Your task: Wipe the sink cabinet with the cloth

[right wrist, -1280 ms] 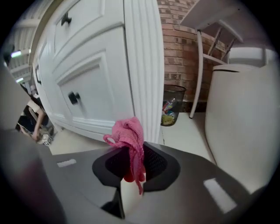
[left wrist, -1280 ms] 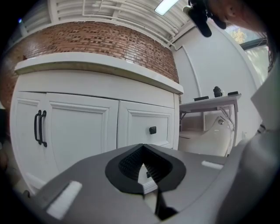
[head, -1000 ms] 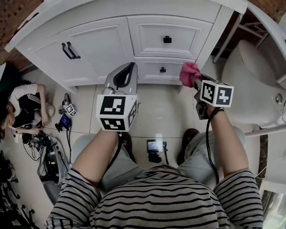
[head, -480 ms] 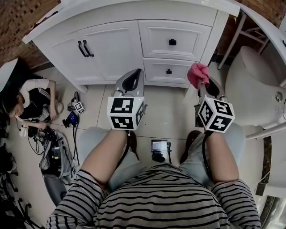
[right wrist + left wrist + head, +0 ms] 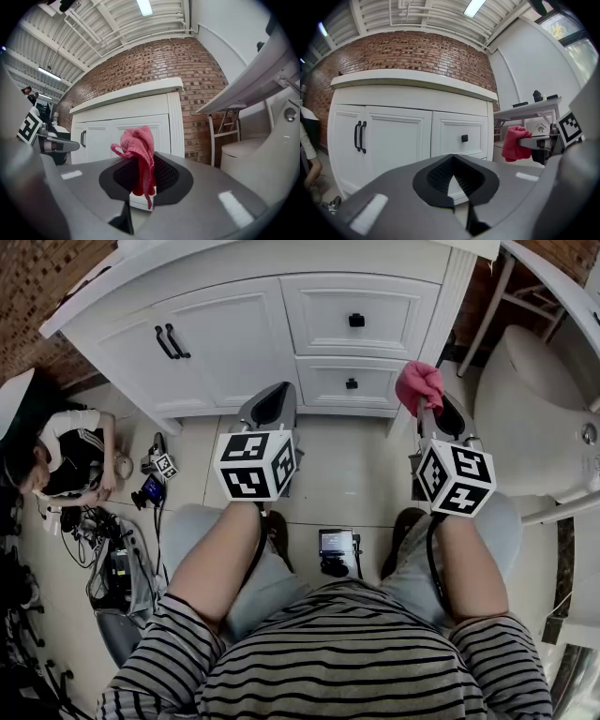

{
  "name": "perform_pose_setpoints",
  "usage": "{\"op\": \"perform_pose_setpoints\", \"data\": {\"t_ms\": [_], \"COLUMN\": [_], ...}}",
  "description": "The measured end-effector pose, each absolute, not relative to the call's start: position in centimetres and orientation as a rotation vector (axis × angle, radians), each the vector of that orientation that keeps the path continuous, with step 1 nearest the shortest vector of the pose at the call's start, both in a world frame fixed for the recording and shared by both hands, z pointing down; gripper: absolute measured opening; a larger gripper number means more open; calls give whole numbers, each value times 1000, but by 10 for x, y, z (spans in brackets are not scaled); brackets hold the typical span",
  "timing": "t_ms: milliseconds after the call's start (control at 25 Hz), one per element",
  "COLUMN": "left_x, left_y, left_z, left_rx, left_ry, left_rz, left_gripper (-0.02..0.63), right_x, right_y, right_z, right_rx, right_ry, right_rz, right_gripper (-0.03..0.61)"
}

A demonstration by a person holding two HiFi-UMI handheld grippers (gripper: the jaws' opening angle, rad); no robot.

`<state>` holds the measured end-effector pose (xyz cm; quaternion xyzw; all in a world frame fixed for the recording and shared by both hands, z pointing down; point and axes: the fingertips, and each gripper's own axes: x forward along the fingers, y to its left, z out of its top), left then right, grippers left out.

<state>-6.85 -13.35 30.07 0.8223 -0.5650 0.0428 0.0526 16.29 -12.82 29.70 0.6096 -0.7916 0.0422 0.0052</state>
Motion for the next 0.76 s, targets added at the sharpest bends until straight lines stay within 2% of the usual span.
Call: {"op": "perform_pose_setpoints", "data": {"t_ms": [760], "left_x": [-62], "left_y": [-126], "left_z": [293], "left_rx": [2534], "left_ry": [-1691], "left_rz": [153], "left_gripper": [2], "right_x": [157], "right_y": [-128], "right_z": [287], "right_rx": [1903], "right_ry": [-2493], "right_rz": [84], "right_gripper": [67]}}
